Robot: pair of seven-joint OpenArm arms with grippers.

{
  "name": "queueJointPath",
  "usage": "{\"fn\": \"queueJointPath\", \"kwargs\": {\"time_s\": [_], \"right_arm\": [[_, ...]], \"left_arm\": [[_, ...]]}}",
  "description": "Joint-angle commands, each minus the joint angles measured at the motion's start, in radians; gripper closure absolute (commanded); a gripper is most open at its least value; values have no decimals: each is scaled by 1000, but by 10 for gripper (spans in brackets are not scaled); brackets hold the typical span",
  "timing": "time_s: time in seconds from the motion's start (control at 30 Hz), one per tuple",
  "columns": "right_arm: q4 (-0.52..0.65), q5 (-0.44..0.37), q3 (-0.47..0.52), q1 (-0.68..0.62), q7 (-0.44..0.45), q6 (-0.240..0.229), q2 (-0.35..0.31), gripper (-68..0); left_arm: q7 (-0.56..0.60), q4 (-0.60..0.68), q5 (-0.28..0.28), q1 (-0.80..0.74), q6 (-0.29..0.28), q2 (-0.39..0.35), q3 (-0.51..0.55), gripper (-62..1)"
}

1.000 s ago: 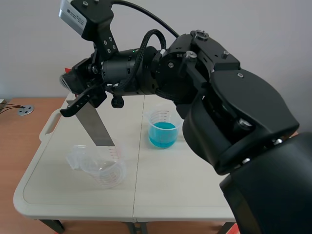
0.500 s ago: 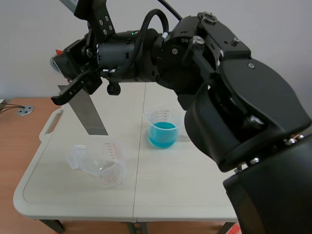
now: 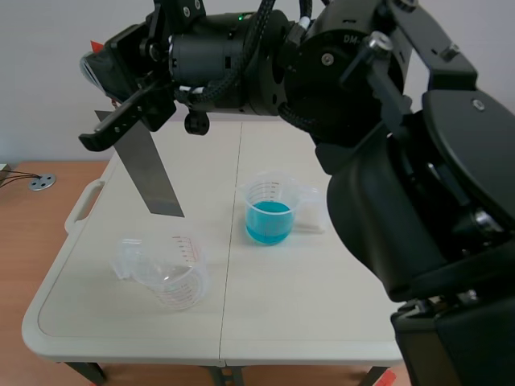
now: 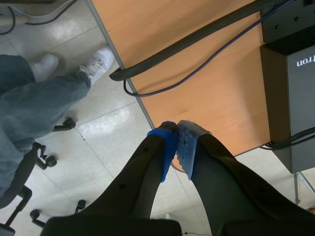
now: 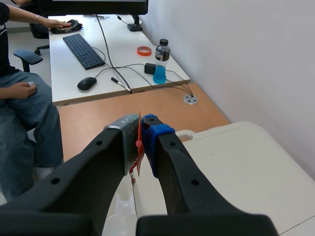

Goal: Hold the metal plate by the orange handle, dip it into the blue solution, take it out and point at it, then put the plate back in the beaker on the left.
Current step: 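Move the plate over the blue solution, then point at the plate with the left hand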

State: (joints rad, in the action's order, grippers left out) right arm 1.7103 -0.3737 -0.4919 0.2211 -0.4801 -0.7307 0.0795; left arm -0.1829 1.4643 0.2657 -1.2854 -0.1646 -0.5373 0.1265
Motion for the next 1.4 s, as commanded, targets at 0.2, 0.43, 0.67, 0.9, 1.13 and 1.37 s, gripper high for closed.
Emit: {"fn": "queueJointPath", "kwargs": {"time_s": [0.2, 0.43, 0.67, 0.9, 1.13, 1.37], "right_arm": [[53, -13, 71, 23, 14, -15, -56, -13], [56, -25, 123, 35, 60, -15, -135, -13], [56, -108, 162, 82, 72, -15, -237, -13], [53, -172, 179, 142, 80, -15, -315, -13], [-5, -198, 179, 196, 84, -15, -332, -13], [-89, -232, 179, 241, 91, -15, -332, -13]], "left_arm": [[6, 14, 3, 5, -5, 5, -3, -28], [6, 14, 4, 64, -6, 5, -3, -28], [-21, 14, 8, 67, -6, 5, -3, -28], [-16, 14, 23, 69, -6, 5, -3, -28], [-17, 15, 23, 109, -7, 5, -3, -28], [-16, 75, 22, 131, -6, -3, -2, -28]]}}
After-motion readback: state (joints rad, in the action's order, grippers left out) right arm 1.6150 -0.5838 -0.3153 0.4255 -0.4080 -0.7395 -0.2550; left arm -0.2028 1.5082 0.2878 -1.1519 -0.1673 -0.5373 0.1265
